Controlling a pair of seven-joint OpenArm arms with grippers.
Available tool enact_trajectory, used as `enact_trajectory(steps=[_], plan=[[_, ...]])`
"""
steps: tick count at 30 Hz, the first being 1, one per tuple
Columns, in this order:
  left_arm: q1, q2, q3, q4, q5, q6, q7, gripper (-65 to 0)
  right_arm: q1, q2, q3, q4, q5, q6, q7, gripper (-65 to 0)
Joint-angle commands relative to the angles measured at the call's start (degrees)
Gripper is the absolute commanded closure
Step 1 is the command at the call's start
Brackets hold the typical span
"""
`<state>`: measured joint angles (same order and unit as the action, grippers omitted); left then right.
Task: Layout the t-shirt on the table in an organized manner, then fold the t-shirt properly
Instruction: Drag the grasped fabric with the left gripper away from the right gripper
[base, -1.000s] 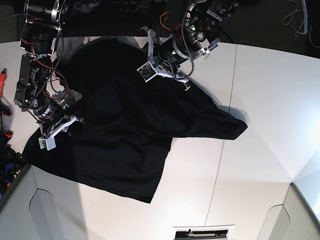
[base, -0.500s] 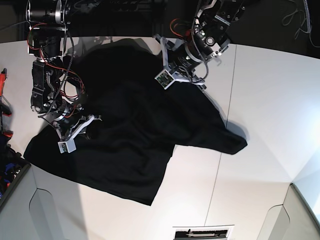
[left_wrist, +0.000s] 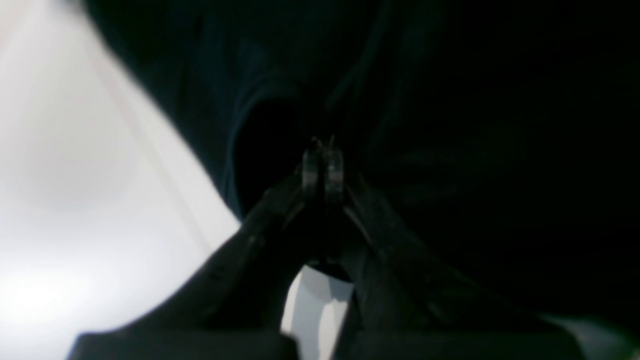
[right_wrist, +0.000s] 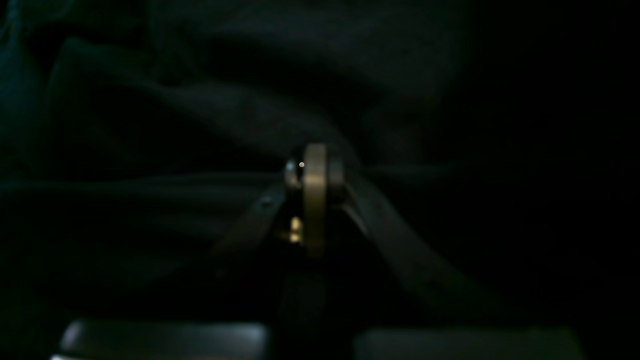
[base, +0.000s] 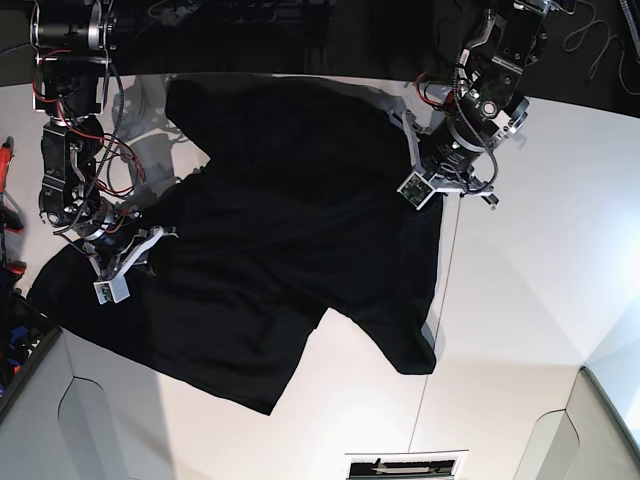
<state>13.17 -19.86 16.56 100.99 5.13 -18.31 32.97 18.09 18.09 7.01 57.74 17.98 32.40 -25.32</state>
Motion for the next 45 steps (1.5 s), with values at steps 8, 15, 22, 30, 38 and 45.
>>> enact_trajectory(steps=[8,15,22,30,38,45], plan=[[-9.68,-0.92,-1.05,-10.62,-4.13,-0.39,0.20,0.0,0.42,0.81,0.15,0.83,5.62,-1.11,-6.82,0.0],[-21.27,-1.11,-1.05,-27.93,-4.39,-0.37,-0.31,0.0,-0.81,0.96,0.48,9.05,5.79,-1.14,-7.93,0.0],[-27.41,-2.93,-1.97,-30.97,-20.57,-8.07,2.32,0.0,-0.15,0.96,0.52,12.59,4.74,-1.20,-7.74,0.0],[-25.90,-3.17,-9.22,-25.09,-44.00,-21.69,10.19,0.0,-0.22,1.86,0.52,12.31,-2.60,-4.00,-6.43,0.0],[-12.28,-2.78,-10.80,-5.05,-44.78,-21.69,10.12,0.0,-0.17,3.13,0.52,8.24,-2.78,-3.98,-4.59,0.0],[-6.14,0.02,-10.80,-5.05,-41.05,-21.69,10.19,0.0,-0.66,3.37,0.52,3.50,-5.09,-3.85,-5.62,0.0]])
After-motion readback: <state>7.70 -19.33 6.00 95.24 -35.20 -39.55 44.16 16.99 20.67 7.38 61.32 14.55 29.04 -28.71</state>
